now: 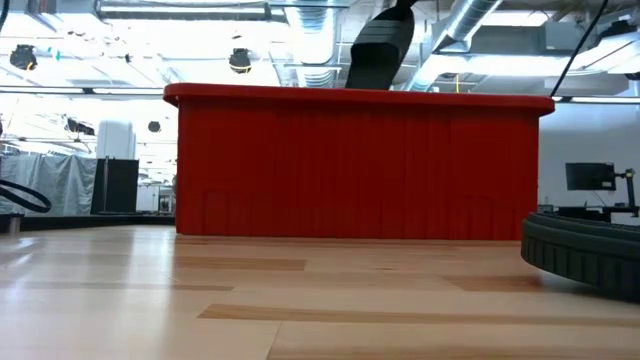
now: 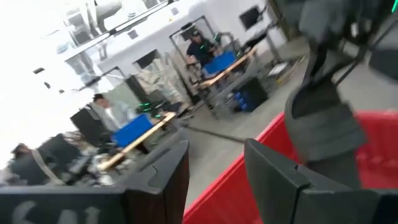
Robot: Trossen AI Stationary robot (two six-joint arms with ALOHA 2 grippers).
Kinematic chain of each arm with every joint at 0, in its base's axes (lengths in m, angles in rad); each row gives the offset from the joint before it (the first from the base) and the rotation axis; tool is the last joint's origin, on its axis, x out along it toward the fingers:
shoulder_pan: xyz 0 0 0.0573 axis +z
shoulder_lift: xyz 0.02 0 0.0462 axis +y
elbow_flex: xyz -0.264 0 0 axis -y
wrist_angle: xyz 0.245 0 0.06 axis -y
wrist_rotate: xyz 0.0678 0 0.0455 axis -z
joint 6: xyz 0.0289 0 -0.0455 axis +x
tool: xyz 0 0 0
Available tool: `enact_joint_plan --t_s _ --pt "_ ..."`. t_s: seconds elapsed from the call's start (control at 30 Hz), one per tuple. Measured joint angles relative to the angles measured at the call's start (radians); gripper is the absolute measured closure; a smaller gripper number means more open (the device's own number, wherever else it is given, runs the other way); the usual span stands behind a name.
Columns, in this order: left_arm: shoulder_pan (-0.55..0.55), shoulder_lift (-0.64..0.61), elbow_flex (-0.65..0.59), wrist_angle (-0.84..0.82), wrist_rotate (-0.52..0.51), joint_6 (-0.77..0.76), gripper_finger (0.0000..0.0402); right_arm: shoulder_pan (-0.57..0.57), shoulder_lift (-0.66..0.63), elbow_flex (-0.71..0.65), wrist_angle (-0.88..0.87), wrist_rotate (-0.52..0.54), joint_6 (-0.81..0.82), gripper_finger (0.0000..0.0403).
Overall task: Pick and place slides into bin
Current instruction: Put the black slide into the red bin
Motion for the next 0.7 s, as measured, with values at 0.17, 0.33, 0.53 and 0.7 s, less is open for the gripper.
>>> enact_joint_plan --t_s 0.17,0.33,0.53,0.7 --pt "-0.063 -0.091 0.008 -0.002 0.072 -0.114 0.0256 -0.035 0.003 0.007 0.014 -0.154 -0.150 0.0396" --pt "-0.104 -0.157 0.008 -0.004 0.186 -0.201 0.0256 -0.098 0.035 0.008 0.014 -0.248 -0.208 0.0396" --pt "-0.113 -0.183 0.008 -0.009 0.195 -0.228 0.0256 -0.179 0.113 0.006 0.014 -0.291 -0.281 0.0396" --pt "-0.113 -0.181 0.007 -0.085 0.172 -0.229 0.0256 -0.234 0.197 0.006 0.012 -0.352 -0.320 0.0396"
